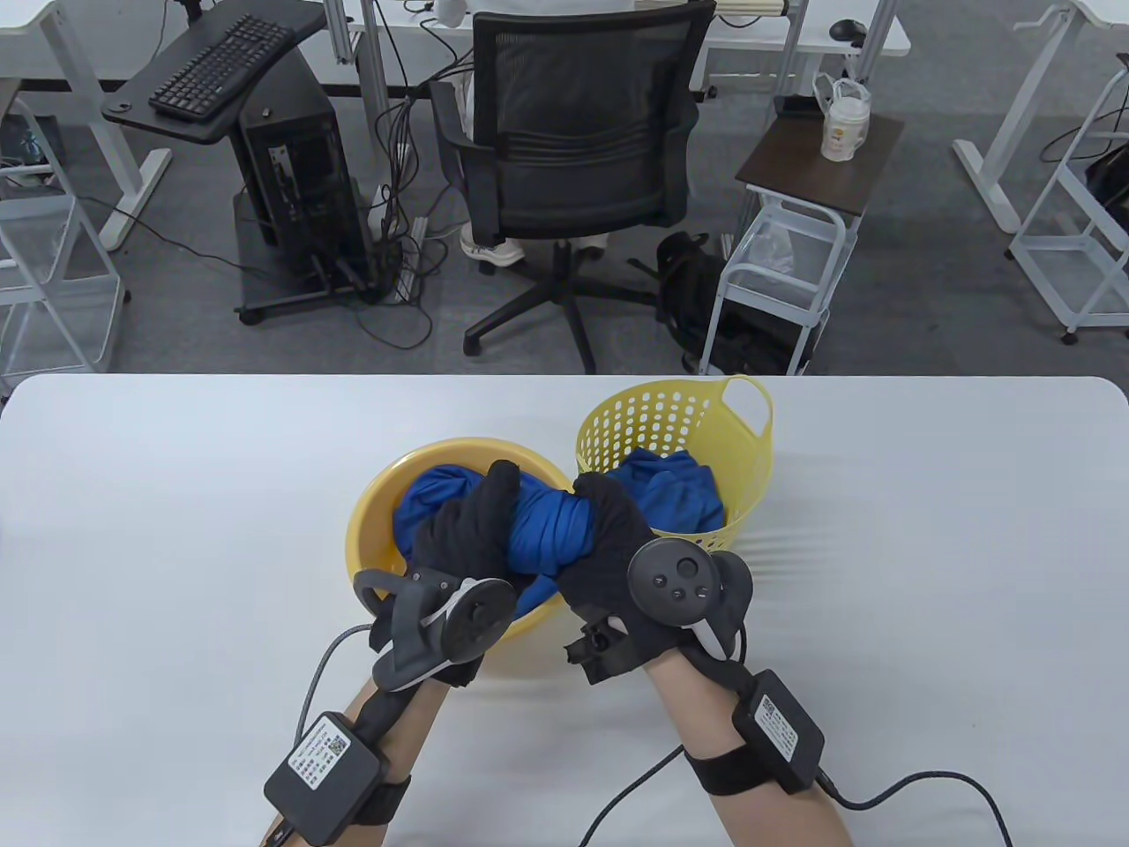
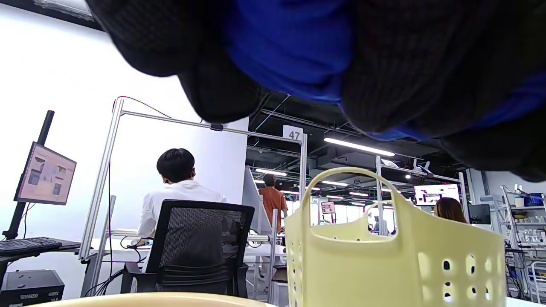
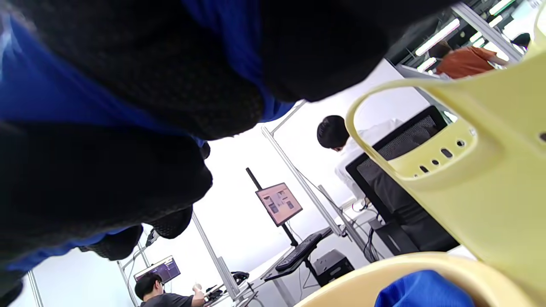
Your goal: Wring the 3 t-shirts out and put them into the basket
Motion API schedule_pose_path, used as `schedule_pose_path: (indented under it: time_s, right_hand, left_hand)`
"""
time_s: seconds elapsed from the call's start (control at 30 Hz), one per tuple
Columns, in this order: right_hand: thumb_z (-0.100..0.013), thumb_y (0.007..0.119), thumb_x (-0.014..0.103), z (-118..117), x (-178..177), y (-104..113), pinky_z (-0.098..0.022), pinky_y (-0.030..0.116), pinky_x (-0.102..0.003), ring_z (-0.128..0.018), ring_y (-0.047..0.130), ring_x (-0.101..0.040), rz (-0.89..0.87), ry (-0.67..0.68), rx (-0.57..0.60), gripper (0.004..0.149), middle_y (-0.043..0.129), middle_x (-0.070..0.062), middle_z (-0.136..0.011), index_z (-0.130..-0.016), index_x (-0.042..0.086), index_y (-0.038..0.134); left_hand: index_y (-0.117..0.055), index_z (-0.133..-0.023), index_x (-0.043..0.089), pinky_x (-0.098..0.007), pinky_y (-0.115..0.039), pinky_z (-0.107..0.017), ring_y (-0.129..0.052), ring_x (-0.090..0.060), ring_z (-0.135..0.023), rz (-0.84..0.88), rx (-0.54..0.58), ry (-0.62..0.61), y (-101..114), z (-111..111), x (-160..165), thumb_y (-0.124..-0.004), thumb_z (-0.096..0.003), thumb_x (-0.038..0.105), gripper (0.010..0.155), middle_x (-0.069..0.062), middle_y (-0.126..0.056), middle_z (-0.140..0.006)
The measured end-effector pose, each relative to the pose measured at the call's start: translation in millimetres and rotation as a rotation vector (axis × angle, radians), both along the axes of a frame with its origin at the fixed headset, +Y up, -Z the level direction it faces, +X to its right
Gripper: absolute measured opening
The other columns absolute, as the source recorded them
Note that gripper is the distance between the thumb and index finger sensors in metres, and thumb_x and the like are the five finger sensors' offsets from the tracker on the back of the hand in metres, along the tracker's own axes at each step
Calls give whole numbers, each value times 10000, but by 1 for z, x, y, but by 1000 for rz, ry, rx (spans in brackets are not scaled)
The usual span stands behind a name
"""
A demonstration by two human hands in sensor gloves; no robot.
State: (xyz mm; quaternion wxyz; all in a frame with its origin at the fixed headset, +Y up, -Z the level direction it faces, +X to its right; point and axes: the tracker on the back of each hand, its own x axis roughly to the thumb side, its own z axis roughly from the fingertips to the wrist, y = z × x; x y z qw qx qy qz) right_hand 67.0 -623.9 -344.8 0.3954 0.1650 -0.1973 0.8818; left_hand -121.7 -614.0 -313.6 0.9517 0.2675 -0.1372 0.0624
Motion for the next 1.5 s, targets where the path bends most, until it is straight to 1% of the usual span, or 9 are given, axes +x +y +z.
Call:
schedule_pose_path:
  time_s: [0.17,0.3,0.53,0.67,0.87,1.0,1.17,1.33,1.5]
  right_hand:
    - [-394,1037,208,-2,2,-1,18,863,-218,-164,950,-231,-56,21,-15,796,790,-250,-697,-971,69,508]
    - [-382,1049,200,-1,6,4,16,864,-225,-165,951,-240,-90,37,-15,785,794,-245,-697,-963,102,531]
    - [-382,1046,196,-6,8,-1,10,856,-235,-170,943,-250,-161,99,-73,785,790,-244,-701,-965,106,528]
    - [-381,1045,193,-5,10,4,0,855,-242,-179,939,-259,-148,91,-76,788,785,-242,-711,-967,113,524]
    - [-383,1042,195,-9,8,-4,-7,850,-248,-187,934,-265,-173,106,-100,790,782,-239,-717,-969,122,518]
    - [-383,1042,193,-9,10,-3,-11,850,-250,-191,933,-266,-173,108,-108,791,780,-237,-721,-970,125,517]
    - [-382,1042,193,-11,10,-7,-11,850,-250,-189,932,-268,-177,99,-125,790,780,-238,-720,-971,129,518]
    - [-379,1043,191,-11,12,-2,-13,849,-254,-193,932,-272,-172,108,-119,794,779,-240,-723,-972,131,518]
    - [-382,1041,189,-10,11,-5,-16,850,-252,-195,931,-271,-189,103,-126,794,776,-241,-723,-973,129,514]
  left_hand:
    - [-258,-1164,141,-501,-873,-513,-990,-320,-758,-17,27,19,4,5,1,-1049,-429,506,1140,-49,-760,-1132]
    - [-258,-1162,147,-498,-871,-510,-990,-315,-760,-22,70,27,8,11,4,-1044,-431,515,1135,-42,-756,-1133]
    - [-266,-1165,151,-502,-873,-510,-991,-317,-754,-38,69,28,10,14,5,-1050,-429,512,1133,-53,-760,-1130]
    - [-259,-1164,150,-503,-871,-511,-988,-314,-757,-22,82,22,10,14,6,-1045,-431,517,1135,-54,-757,-1131]
    - [-256,-1165,148,-504,-868,-516,-989,-311,-760,-50,80,31,8,13,4,-1041,-435,519,1134,-58,-754,-1131]
    - [-252,-1164,148,-505,-867,-517,-987,-313,-760,-41,83,27,8,13,5,-1039,-434,522,1136,-59,-750,-1133]
    - [-253,-1164,150,-504,-867,-517,-988,-310,-761,-45,72,26,5,11,6,-1038,-433,525,1136,-56,-753,-1132]
    - [-251,-1163,143,-506,-865,-517,-987,-312,-761,-40,89,28,8,13,7,-1036,-436,525,1137,-62,-749,-1132]
    - [-251,-1164,144,-507,-865,-515,-987,-313,-763,-52,90,34,8,14,7,-1035,-434,526,1137,-62,-749,-1134]
